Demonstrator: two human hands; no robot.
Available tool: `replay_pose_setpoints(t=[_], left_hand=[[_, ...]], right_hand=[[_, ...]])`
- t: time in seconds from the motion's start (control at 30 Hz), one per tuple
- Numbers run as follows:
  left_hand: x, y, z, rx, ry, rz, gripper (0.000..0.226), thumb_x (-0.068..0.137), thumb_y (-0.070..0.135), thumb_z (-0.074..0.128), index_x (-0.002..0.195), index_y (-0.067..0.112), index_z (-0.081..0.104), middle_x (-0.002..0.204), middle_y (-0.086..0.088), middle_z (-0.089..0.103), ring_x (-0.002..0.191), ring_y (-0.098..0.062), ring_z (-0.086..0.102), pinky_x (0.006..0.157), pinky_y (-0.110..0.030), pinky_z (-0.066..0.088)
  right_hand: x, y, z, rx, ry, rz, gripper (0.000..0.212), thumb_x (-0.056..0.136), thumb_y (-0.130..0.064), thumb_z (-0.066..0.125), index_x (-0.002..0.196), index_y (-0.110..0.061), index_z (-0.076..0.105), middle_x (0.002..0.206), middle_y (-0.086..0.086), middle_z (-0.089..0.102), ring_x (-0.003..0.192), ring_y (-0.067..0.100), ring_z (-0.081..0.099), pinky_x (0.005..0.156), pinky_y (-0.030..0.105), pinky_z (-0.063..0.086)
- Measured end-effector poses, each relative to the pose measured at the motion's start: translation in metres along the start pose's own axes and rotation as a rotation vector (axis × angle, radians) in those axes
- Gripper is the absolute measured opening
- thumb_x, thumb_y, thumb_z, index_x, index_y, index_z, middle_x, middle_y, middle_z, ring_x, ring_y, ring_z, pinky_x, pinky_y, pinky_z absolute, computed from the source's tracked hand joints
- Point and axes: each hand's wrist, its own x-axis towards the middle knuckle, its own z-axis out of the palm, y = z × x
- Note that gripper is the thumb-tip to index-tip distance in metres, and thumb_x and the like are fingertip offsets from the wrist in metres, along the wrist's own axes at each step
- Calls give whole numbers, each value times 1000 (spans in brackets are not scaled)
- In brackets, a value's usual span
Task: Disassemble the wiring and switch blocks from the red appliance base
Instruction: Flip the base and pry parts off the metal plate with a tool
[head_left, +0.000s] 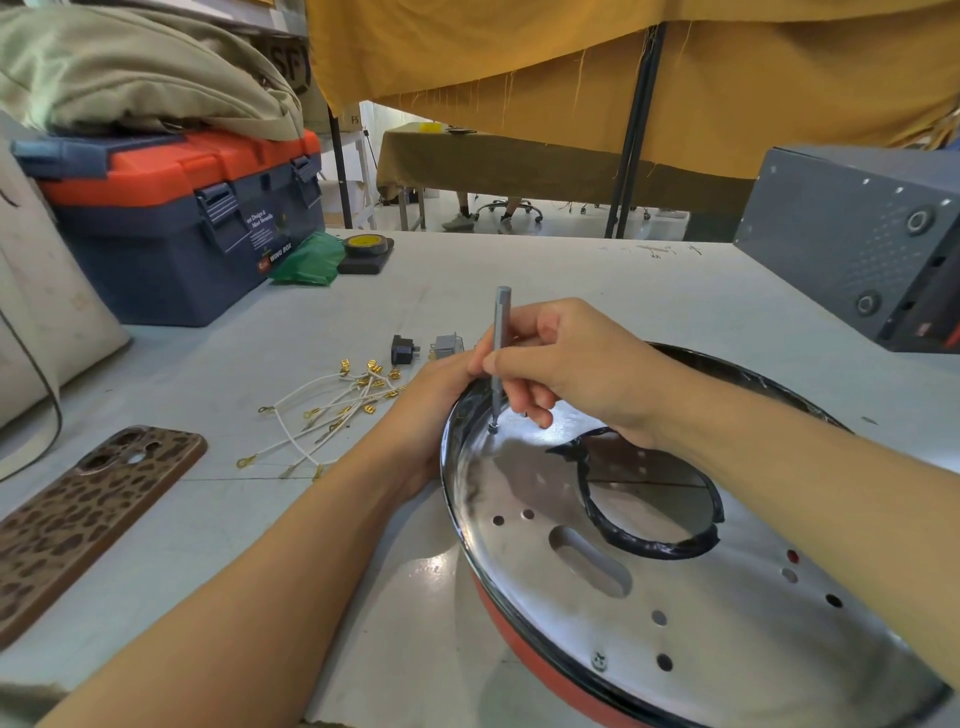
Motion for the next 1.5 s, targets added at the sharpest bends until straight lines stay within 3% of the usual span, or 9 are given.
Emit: replay_pose_setpoints(t=[0.13,0.23,0.37,0.5,0.7,0.8,0.87,1.17,1.5], left_hand=[[-14,-1,-4,-14,-73,41,47,96,19,37,57,14,64,69,-3,67,73,-10,63,74,-22,50],[-18,0,-6,13,-47,40,39,95,24,39,72,6,64,83,-12,67,82,-17,61,79,-25,50],[-15,-2,-6,42,-7,7,39,96,26,40,90,-5,64,82,-9,65,77,-12,60,65,-15,49],[10,-3,-5,186,-83,-155,27,100,9,34,79,15,49,77,-1,53,62,-8,55,55,-13,47],[-6,-2,-6,-2,-4,-88,27,95,12,41,86,-3,62,65,0,68,73,-15,61,58,-12,49],[-13,0,-4,-57,-36,-23,34,94,16,43,101,-12,61,93,-17,67,84,-16,62,67,-14,51],[-17,-1,-5,-59,-48,-10,32,94,17,43,97,-8,61,100,-22,64,86,-17,61,69,-16,50],[-17,2,-4,12,5,22,25,94,14,44,92,0,65,61,11,67,58,6,60,53,-5,45],[-19,3,-2,-112,-25,-27,41,93,21,44,105,-16,57,105,-26,65,90,-19,63,74,-20,52]], right_hand=[[0,-2,0,-19,39,11,27,96,-23,56,76,-7,65,45,0,56,36,8,44,46,18,44],[0,-3,-1,-122,76,6,33,98,-28,53,74,-8,65,44,0,57,35,10,46,47,18,45],[-1,-7,-4,-285,52,-6,29,99,-26,50,77,-13,65,47,-3,61,38,9,51,54,18,49],[-1,-8,-7,-335,2,27,23,100,-24,48,83,-16,62,50,-7,59,45,4,52,69,27,54],[-3,-12,-9,-346,-38,47,19,100,-23,46,83,-19,54,56,-5,58,46,2,49,52,15,46],[-4,-12,-11,-244,-47,37,16,98,-17,51,82,-16,54,48,-5,54,40,6,44,45,17,40],[-5,-11,-13,-148,-31,22,13,95,-13,56,83,-12,57,48,-2,56,40,9,45,44,18,41],[-6,-10,-21,-26,-87,50,15,94,-4,55,85,-6,67,57,2,62,51,8,55,56,17,50],[-8,-14,-13,-205,-25,10,30,98,-27,51,76,-14,65,44,-6,52,41,4,46,51,13,45]])
